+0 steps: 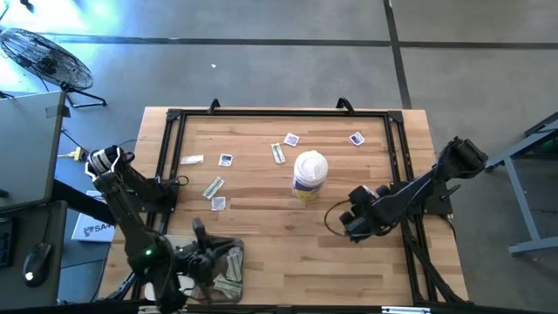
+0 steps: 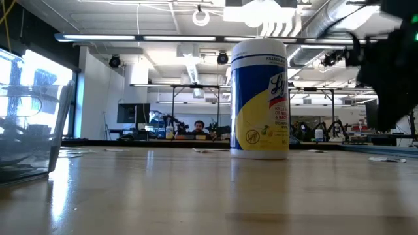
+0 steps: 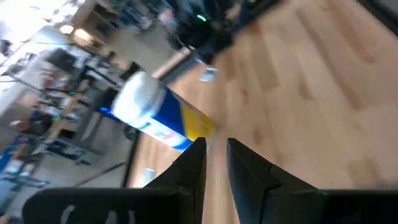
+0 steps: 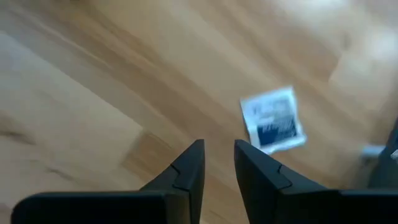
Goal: Pick & Place First Aid Supplies
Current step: Put the alcohol pad into the white bin
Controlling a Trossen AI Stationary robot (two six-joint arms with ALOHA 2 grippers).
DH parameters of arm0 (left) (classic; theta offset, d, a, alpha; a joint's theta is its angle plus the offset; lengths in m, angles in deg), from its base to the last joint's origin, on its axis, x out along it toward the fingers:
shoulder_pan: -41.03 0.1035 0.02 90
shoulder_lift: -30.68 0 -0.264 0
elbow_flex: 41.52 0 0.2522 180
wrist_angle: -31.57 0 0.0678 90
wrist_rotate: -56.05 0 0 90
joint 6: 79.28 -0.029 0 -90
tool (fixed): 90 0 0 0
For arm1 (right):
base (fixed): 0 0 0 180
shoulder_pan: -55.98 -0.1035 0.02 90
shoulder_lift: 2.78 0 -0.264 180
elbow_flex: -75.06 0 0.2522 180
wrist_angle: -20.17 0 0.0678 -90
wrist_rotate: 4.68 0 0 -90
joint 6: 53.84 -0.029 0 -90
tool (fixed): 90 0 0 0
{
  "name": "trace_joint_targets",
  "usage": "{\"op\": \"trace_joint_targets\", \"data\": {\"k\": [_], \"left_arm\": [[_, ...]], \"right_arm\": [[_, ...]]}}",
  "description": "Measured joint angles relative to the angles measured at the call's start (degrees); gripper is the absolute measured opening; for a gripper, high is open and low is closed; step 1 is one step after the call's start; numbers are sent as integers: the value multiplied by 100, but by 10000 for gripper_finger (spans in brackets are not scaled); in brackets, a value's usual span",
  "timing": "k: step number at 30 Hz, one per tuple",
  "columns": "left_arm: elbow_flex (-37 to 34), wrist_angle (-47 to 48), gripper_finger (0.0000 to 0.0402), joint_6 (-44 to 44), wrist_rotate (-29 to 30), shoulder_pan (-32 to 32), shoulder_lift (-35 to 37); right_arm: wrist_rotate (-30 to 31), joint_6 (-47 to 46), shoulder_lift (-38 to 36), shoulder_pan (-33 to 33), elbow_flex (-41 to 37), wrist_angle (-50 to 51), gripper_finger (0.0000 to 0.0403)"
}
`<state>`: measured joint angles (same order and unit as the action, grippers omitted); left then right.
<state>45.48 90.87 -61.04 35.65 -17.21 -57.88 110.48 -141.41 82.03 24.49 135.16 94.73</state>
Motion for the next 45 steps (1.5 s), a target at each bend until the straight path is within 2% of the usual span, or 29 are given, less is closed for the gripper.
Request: {"op": "trace_joint_targets", "data": {"k": [3,5,15,19,21,24,27,31,34,36,40,45], "left_arm": [[0,-293,60,-153,-10,293,0],[0,-433,60,-146,-215,561,-25],[-4,-703,60,-127,-1528,1896,-281],[-6,-1011,60,-254,-2341,2178,-363],[-6,-1086,60,-364,-2569,2203,-371],[-4,-1193,60,-486,-2493,2185,-372],[-5,-1198,60,-671,-2359,2038,-362],[-4,-1176,60,-919,-1652,1549,-332],[-4,-1005,60,-896,-1098,1216,-315],[-4,-1004,60,-902,-1248,1084,-310],[-7,-1091,60,-1027,-2004,1010,-310],[-30,-1363,60,-1205,-2106,1185,-310]], "right_arm": [[-461,270,-17,259,-549,-740,81],[-472,390,-86,380,-817,-977,81],[129,358,-1071,721,-1511,-1351,81],[96,316,-1285,988,-2169,-2179,81],[150,423,-1331,1096,-2448,-2789,81],[237,563,-1331,1180,-2659,-3339,81],[144,828,-1325,1123,-2584,-3429,79],[-449,1698,-1274,915,-2337,-4023,78],[-648,2219,-1063,785,-2181,-4451,77],[-672,2259,-766,737,-2059,-4548,77],[-605,2577,11,649,-1762,-4846,77],[-716,3775,782,634,-1210,-5506,77]]}}
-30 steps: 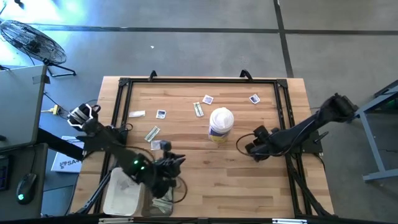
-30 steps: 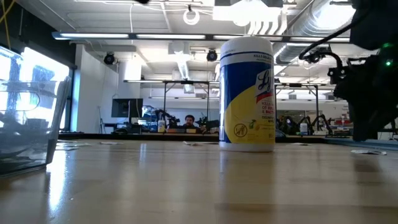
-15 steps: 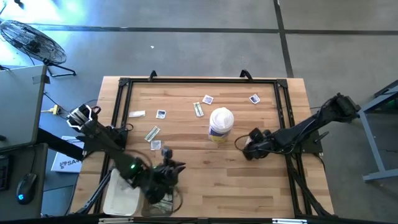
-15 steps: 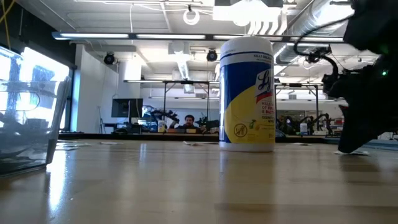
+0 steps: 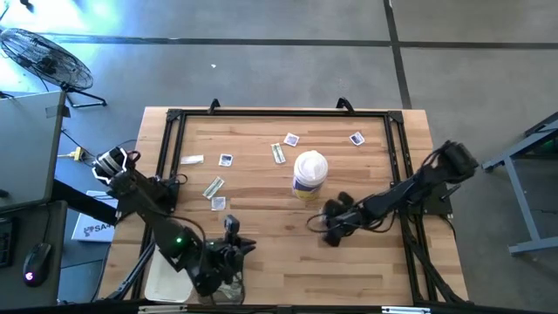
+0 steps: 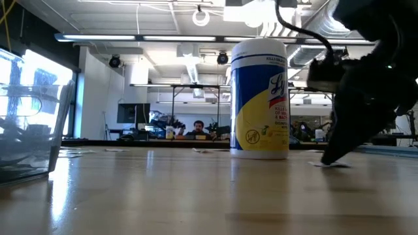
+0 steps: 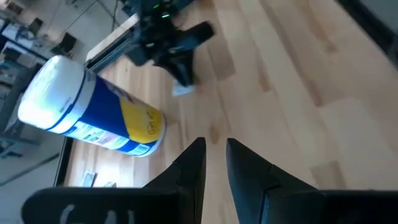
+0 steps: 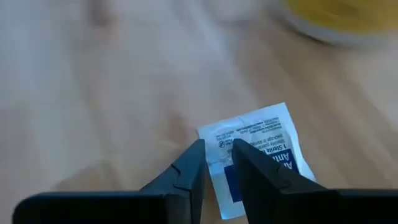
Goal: Pick & Place First Aid Supplies
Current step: Put the alcohol pad into the white bin
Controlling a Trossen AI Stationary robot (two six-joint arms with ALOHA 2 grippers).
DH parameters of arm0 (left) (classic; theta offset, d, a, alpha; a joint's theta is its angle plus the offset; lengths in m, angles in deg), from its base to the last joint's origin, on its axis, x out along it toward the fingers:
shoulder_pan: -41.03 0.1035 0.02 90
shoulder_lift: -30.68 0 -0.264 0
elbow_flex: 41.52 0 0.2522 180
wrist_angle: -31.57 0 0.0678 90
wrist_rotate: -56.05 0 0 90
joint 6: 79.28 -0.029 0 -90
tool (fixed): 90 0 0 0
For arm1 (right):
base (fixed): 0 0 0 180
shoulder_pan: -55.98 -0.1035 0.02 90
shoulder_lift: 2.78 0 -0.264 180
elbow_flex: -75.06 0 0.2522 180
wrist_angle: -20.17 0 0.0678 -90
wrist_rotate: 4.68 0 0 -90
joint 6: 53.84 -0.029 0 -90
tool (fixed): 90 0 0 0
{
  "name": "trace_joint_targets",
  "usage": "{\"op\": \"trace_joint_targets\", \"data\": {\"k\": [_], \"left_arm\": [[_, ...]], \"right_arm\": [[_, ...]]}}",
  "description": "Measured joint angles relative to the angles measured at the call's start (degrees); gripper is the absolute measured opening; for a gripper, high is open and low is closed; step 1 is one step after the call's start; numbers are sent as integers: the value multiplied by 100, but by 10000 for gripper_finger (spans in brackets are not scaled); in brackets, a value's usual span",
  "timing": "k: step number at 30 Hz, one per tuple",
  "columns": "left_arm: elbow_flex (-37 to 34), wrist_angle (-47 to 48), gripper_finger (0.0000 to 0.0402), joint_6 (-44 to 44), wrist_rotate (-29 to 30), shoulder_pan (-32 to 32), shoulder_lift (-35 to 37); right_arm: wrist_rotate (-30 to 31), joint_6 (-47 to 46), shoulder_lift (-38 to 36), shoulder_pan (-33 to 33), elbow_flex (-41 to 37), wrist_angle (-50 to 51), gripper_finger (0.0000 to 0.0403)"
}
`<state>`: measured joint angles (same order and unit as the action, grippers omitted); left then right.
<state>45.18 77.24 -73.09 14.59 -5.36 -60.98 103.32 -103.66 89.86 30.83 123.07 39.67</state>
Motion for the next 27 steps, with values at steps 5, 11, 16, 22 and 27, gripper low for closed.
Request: {"op": "trace_joint_targets", "data": {"k": [5,11,16,22,27], "left_arm": [[-26,-100,60,-1,-266,169,0],[-513,-770,60,-425,-707,451,-2],[-660,-1084,60,-454,-1214,835,-2],[-707,-1166,60,-377,-1899,1226,-2],[-707,-1136,60,-248,-1989,1266,-2]], "right_arm": [[-275,1410,504,-174,586,-426,77],[60,1885,1109,-285,1142,-578,77],[90,2012,1565,-148,1688,-691,78],[183,2707,1737,-94,2334,-583,78],[64,3224,1652,-122,2908,-263,78]]}}
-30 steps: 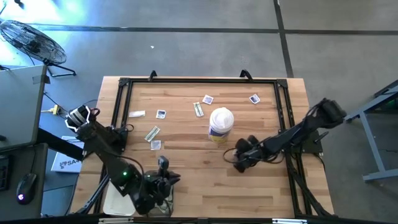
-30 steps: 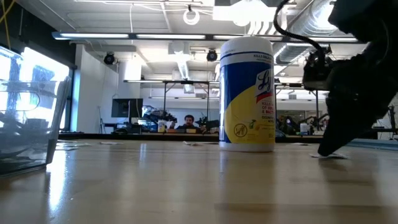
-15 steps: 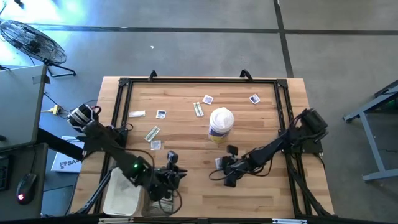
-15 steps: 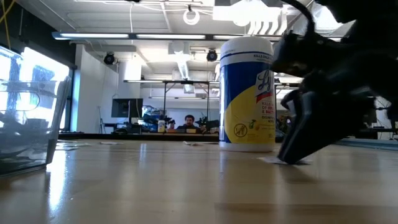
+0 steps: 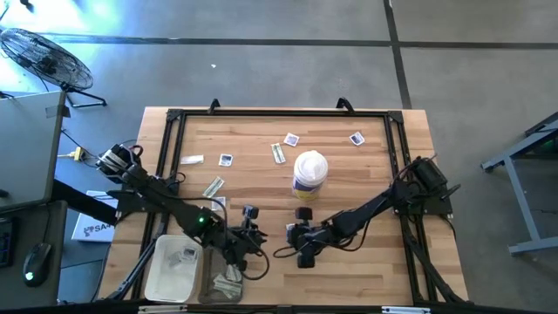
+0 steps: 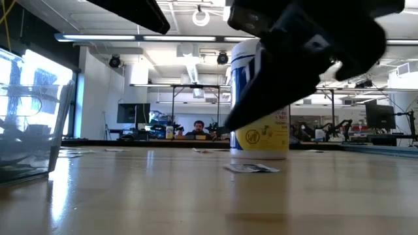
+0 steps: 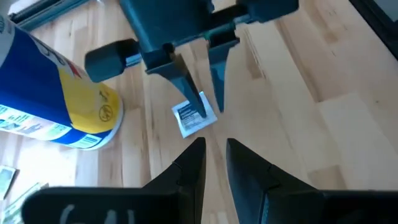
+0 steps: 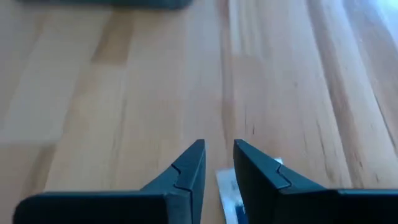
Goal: Pick & Place First Aid Supplies
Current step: Put the alcohol pad into the white bin
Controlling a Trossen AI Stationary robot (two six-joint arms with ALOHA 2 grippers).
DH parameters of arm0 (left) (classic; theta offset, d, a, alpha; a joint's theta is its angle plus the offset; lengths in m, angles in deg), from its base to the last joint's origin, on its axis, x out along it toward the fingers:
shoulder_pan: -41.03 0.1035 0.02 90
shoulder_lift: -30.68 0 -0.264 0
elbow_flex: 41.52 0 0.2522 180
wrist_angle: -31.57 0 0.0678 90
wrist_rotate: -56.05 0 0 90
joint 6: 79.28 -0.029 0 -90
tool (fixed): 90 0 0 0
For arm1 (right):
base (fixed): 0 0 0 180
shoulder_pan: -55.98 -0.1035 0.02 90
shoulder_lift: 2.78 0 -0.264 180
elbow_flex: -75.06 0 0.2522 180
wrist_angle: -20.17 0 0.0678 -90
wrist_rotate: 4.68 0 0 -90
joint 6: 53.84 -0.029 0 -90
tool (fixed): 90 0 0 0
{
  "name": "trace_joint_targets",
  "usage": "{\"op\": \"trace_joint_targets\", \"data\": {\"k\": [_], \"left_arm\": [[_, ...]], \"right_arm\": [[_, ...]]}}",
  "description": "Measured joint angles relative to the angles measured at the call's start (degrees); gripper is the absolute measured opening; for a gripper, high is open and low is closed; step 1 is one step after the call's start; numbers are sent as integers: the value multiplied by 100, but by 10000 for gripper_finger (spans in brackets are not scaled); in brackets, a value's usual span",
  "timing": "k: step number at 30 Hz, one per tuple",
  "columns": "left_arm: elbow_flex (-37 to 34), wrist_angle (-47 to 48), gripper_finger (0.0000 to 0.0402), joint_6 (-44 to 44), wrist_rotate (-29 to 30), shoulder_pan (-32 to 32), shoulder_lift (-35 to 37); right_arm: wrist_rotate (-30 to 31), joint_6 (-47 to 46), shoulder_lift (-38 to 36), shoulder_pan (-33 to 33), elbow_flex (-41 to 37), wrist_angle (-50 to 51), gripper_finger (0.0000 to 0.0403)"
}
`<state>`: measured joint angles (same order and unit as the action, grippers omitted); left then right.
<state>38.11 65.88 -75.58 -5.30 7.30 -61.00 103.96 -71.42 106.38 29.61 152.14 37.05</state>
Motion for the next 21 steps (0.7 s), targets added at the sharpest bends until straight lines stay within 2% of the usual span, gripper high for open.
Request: {"op": "trace_joint_targets", "data": {"k": [6,9,13,21], "left_arm": [[0,1,60,2,-301,-3,-33],[0,2,60,2,-361,-1,-33],[0,-28,60,-38,-367,-1,-33],[0,-136,60,-81,-303,-1,-33]], "right_arm": [[-52,-43,-31,-11,228,1069,78],[-92,-260,-28,16,54,1087,78],[-225,-189,-31,39,-411,315,78],[-98,-37,-52,161,-1353,-1326,78]]}}
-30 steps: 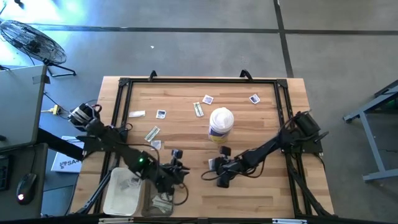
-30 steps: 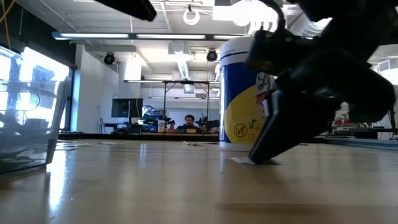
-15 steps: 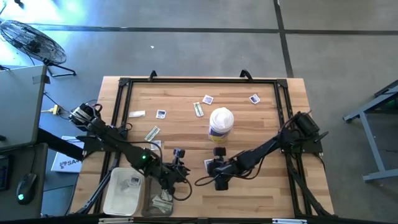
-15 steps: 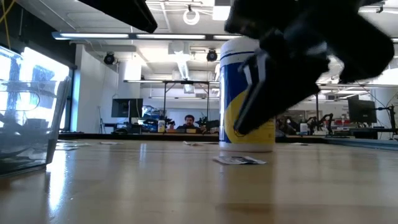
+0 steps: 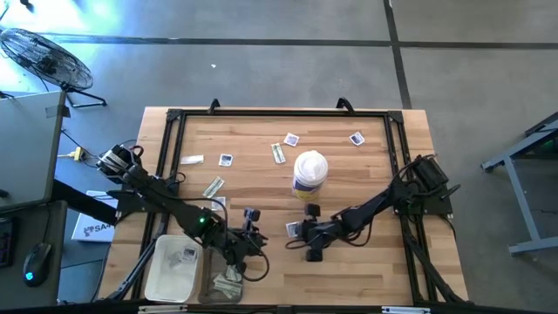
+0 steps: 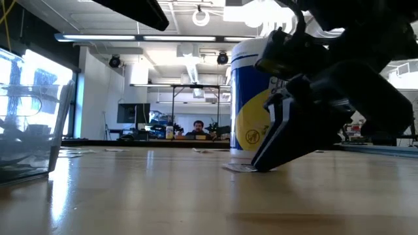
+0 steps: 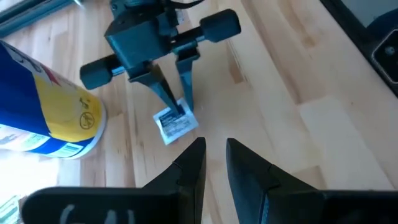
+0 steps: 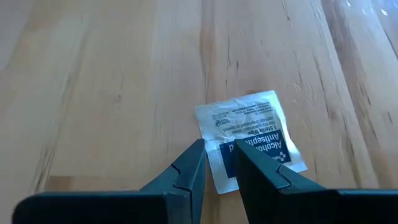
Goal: Pick & Place First Aid Supplies
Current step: Put the alcohol pad into the white bin
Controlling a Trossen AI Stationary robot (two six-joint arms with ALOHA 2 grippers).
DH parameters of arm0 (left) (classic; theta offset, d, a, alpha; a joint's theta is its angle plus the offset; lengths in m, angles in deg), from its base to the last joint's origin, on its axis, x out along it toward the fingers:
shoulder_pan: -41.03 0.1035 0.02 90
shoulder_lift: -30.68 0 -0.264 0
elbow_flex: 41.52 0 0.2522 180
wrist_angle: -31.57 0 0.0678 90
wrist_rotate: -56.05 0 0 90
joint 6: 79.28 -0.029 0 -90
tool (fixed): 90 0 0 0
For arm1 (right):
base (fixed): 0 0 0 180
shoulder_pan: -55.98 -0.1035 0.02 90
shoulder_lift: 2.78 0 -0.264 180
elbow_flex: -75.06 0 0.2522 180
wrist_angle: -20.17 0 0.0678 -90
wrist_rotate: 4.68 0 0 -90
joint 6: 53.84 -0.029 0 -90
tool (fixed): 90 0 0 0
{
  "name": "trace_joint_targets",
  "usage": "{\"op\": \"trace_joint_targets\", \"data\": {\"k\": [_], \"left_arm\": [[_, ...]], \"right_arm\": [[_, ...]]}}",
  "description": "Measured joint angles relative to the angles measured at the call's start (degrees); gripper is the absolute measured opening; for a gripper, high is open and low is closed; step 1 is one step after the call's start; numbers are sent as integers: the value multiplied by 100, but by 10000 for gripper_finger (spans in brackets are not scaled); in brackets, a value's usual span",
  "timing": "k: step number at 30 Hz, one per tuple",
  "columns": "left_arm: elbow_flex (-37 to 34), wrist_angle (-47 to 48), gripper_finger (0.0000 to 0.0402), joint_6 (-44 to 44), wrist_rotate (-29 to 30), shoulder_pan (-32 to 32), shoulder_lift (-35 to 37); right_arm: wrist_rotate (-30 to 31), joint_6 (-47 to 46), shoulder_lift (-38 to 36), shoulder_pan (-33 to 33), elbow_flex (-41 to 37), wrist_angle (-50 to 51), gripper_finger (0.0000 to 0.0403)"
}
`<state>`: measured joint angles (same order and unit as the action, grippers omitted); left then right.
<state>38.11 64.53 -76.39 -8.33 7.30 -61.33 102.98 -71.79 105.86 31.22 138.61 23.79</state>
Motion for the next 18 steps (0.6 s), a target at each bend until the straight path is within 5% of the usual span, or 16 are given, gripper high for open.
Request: {"op": "trace_joint_targets", "data": {"k": [12,18], "left_arm": [[-233,-259,60,-438,510,79,2],[-895,-969,60,-416,369,511,174]], "right_arm": [[176,225,345,20,-161,-324,73],[141,46,361,141,-163,-355,21]]}}
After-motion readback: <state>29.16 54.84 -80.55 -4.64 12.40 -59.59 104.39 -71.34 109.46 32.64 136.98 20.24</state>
